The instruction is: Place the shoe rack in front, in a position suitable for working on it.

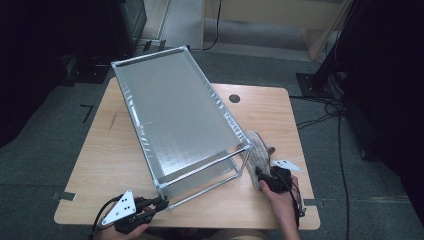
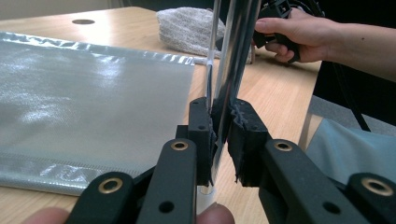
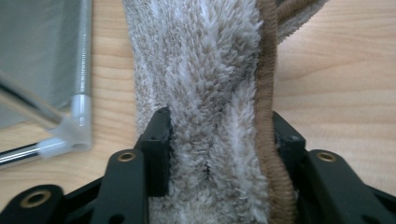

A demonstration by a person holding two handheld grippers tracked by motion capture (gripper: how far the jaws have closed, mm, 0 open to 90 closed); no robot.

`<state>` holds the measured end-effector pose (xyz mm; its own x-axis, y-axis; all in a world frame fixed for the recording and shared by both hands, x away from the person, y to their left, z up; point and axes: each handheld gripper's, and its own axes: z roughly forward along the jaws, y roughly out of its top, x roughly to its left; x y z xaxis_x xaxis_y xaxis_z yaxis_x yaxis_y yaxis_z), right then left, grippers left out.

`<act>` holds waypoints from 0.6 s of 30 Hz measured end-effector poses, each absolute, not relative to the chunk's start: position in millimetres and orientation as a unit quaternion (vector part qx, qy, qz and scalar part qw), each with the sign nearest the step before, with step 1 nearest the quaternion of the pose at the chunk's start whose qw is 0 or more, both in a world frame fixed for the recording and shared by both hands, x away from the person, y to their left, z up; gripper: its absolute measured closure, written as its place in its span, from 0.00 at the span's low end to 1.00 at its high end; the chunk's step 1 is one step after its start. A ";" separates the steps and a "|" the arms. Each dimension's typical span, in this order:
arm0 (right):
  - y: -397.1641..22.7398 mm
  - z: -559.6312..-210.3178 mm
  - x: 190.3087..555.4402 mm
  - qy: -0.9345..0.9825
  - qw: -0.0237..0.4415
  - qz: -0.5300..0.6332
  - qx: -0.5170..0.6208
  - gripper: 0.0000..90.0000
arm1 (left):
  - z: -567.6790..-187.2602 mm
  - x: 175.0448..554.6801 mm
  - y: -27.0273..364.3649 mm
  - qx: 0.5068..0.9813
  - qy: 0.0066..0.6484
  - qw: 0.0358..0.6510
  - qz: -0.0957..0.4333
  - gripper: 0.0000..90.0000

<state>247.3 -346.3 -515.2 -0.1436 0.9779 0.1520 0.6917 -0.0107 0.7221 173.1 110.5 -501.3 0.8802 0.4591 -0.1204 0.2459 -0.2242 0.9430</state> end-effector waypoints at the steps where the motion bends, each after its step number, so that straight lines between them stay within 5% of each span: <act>1: -345.6 -510.4 243.9 0.675 0.195 0.350 0.620 0.56 | -501.1 172.6 110.6 0.777 0.226 0.581 0.090 0.86; 4: -346.2 -504.1 244.5 0.664 0.202 0.367 0.619 0.41 | -500.8 171.6 112.3 0.774 0.224 0.587 0.078 0.81; 5: -347.1 -497.7 251.7 0.653 0.205 0.381 0.621 0.30 | -500.5 172.0 113.4 0.774 0.223 0.588 0.079 0.81; 10: -336.4 -504.8 263.9 0.661 0.203 0.351 0.632 0.16 | -495.2 170.8 119.7 0.771 0.220 0.590 0.098 0.81; 14: -333.7 -512.5 262.2 0.678 0.204 0.321 0.628 0.16 | -491.6 167.4 119.9 0.769 0.217 0.593 0.101 0.83; 18: -336.0 -513.9 257.7 0.681 0.213 0.318 0.625 0.28 | -493.6 170.2 117.7 0.770 0.223 0.589 0.097 0.84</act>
<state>257.7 -336.0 -513.9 -0.1282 0.9859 0.1075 0.7158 0.0170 0.6981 170.2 117.7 -493.6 0.8815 0.4582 -0.1142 0.2302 -0.2058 0.9511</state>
